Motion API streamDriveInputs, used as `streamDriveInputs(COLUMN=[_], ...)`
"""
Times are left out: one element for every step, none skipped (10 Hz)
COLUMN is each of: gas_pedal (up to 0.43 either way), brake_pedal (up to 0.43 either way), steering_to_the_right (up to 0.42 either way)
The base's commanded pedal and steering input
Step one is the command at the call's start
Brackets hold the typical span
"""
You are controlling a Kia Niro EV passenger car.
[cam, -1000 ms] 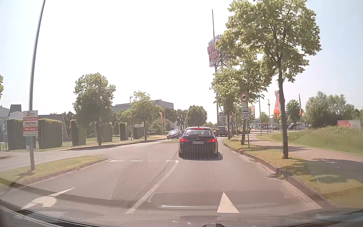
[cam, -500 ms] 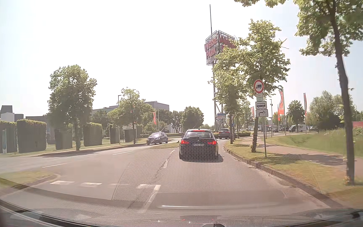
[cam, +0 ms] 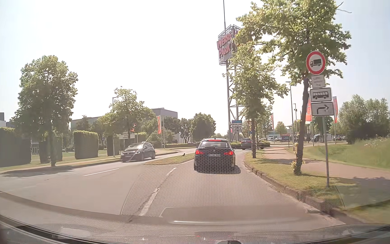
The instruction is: Follow the waypoints while adhering to traffic rules and regulations
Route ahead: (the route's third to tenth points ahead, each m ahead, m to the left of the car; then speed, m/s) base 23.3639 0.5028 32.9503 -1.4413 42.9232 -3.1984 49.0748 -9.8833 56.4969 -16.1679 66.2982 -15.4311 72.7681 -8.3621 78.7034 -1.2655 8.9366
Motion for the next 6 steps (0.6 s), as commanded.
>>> streamDriveInputs(gas_pedal=[0.0, 0.0, 0.0, 0.0, 0.0, 0.0], brake_pedal=[0.0, 0.0, 0.0, 0.0, 0.0, 0.0], steering_to_the_right=[0.01, 0.01, 0.01, 0.01, 0.011, 0.012])
